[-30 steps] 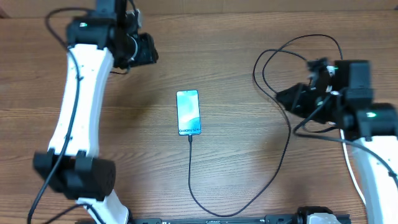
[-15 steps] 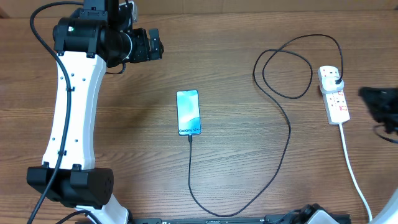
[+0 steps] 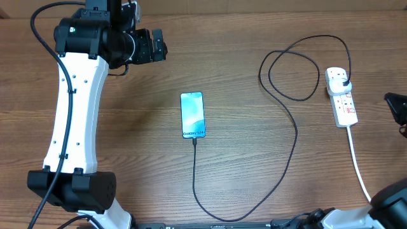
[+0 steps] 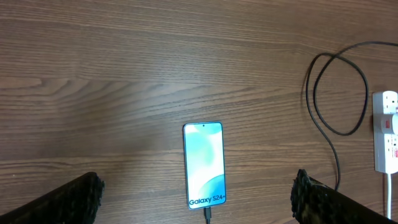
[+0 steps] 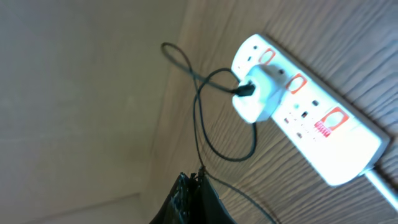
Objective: Plug charger to phone and switch on socket
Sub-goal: 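Move the right gripper to the power strip's switch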
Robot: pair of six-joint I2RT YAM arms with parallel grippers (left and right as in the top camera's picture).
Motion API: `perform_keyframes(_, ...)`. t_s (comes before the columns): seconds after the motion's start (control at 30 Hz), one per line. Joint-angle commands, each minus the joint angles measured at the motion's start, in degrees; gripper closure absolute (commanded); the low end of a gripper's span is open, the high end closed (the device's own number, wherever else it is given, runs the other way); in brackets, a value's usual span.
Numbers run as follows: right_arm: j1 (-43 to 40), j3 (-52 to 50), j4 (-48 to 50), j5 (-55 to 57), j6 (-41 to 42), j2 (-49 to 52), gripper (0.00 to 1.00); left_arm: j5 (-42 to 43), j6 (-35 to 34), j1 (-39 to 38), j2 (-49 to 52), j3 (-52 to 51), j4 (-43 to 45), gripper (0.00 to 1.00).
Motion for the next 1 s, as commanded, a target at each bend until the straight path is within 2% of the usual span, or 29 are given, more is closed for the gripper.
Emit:
perform_keyframes(0.0,0.0,-0.87,4.72,1.92,6.54,2.71,0.96,-0.11,0.44,-0.5,0.13,0.11,0.09,0.0)
perform_keyframes(0.27,1.73,-1.07,15.15,2.43,14.84,7.96,0.96,-0.13,0.42,-0.5,0.13,0.11,0.11,0.0)
perform_keyframes(0.4,3.19,-1.07,21.62,-1.01,19.1,12.09,0.96,-0.11,0.42,-0.5,0.13,0.11,0.09,0.0)
perform_keyframes(0.77,5.4,-1.07,26.03,-2.54,21.57,20.96,0.96,-0.11,0.42,-0.5,0.13,0.11,0.09,0.0)
perform_keyframes(0.97,9.35,-1.07,26.6,4.2,21.81,21.81,0.96,-0.11,0.42,-0.5,0.13,0.11,0.09,0.0)
